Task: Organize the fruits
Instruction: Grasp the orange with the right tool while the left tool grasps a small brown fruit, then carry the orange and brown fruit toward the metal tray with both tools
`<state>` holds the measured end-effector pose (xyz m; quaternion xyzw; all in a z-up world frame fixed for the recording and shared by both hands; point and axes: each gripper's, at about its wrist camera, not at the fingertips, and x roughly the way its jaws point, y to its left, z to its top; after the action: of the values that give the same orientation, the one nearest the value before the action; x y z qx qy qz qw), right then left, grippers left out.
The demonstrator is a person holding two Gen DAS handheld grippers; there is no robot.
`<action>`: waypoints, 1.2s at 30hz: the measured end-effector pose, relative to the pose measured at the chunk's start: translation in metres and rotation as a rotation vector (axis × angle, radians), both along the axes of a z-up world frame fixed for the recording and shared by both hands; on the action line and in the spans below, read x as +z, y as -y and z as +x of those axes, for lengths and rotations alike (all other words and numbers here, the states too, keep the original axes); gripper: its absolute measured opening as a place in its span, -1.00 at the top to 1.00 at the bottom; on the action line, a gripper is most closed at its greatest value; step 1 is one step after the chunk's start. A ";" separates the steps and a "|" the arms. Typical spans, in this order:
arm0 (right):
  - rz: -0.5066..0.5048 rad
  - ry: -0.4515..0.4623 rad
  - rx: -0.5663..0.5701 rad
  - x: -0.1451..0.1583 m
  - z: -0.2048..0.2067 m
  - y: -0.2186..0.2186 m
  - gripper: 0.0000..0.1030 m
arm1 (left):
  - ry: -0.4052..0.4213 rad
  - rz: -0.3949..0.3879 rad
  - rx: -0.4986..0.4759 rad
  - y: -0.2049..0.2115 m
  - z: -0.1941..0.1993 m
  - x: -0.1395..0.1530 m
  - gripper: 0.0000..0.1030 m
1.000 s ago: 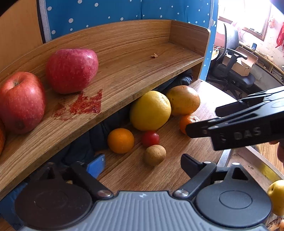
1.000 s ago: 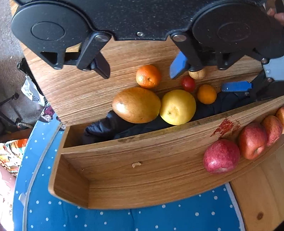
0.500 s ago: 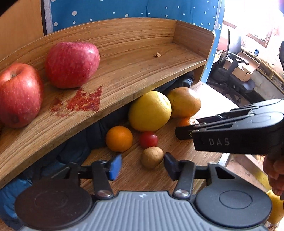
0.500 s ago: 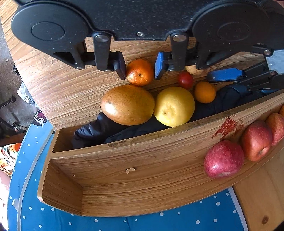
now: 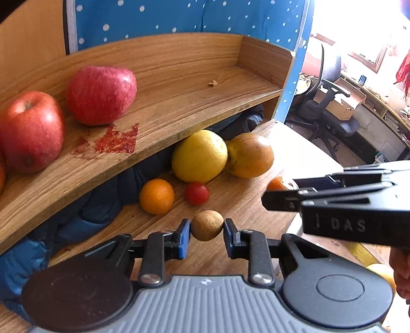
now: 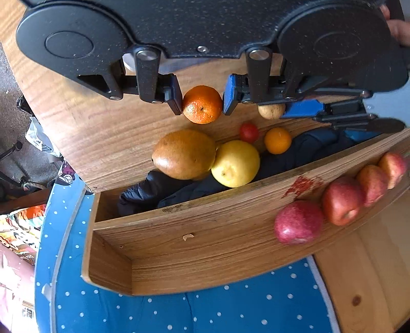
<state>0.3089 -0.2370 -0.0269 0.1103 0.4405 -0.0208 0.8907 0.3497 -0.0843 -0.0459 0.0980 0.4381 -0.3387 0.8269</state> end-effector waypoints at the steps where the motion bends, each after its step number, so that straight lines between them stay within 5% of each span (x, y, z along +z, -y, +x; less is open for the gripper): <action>1: -0.001 0.006 0.002 0.002 -0.006 -0.001 0.30 | 0.006 0.000 0.001 -0.001 -0.004 0.003 0.41; 20: 0.010 0.086 0.105 0.036 -0.120 -0.034 0.30 | 0.018 -0.008 0.097 -0.036 -0.091 0.042 0.41; 36: 0.029 0.041 0.232 0.029 -0.189 -0.065 0.30 | -0.043 0.006 0.188 -0.070 -0.169 0.033 0.41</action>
<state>0.1201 -0.1721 0.0024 0.0721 0.4324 0.0910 0.8942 0.1809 -0.0143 -0.0125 0.0516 0.4639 -0.2603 0.8452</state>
